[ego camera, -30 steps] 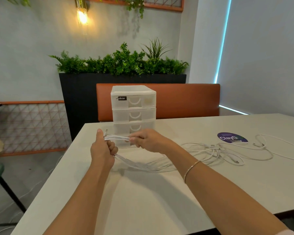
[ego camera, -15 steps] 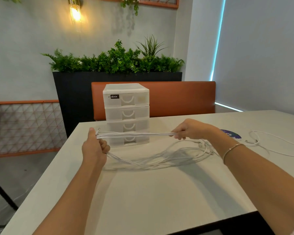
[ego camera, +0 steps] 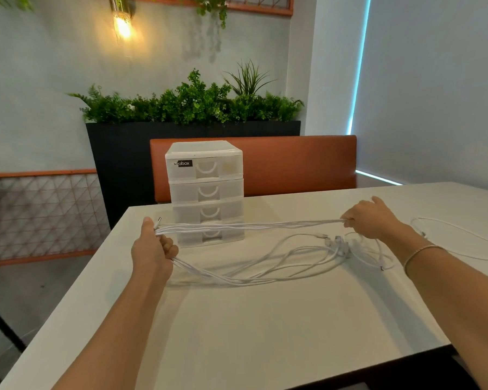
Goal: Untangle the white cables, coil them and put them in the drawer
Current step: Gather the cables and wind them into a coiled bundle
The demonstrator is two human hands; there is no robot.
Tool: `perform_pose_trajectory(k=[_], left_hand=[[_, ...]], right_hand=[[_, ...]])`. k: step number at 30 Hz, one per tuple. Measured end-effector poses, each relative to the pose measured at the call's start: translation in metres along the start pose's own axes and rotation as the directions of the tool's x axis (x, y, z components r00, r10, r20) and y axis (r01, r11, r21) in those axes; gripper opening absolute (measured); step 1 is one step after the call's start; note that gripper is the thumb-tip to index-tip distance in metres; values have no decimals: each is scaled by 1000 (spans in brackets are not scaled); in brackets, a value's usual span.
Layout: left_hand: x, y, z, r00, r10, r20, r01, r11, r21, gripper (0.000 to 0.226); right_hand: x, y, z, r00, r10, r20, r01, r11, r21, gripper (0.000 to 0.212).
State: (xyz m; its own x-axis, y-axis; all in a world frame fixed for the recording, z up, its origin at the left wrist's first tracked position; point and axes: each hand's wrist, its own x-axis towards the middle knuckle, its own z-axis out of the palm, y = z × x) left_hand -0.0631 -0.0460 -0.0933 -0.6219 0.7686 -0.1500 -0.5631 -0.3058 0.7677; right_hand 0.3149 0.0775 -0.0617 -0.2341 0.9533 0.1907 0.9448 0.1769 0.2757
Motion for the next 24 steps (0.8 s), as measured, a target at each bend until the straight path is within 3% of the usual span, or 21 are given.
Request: perform_pose_trajectory(k=[5,10,13,17,19,22,24], left_hand=[[0,0,1,1000,-6,-3,6,1000,10,43],[-5,-3,4,999,-10,33,10,1000,-2,44],[-6,-5,4,998,-11,57,11,1000,3,45],[-8,-3,1,997,-20,70,18,999,30,46],[-14,-1,4,995,-1,99,-8,996,91,46],[-27,5,18,981,75,177,-118,962,246,46],[-40,7,32,961,134,241,-217,905,365,45]], right_hand=[[-4,6,-3,977,104,-187,-145,964,-222,29],[-2,3,-8,942,250,-225,-252,968,22,27],[-3,-9,-2,958,279,-64,-278,960,14,22],[-12,-32,-1,952,168,255,-157,986,-63,34],[-14,-46,-11,943,100,316,-110,994,13,41],[-19,-85,-55,997,-19,72,-10,924,382,49],[-32,-126,-100,981,-124,-153,192,764,615,44]])
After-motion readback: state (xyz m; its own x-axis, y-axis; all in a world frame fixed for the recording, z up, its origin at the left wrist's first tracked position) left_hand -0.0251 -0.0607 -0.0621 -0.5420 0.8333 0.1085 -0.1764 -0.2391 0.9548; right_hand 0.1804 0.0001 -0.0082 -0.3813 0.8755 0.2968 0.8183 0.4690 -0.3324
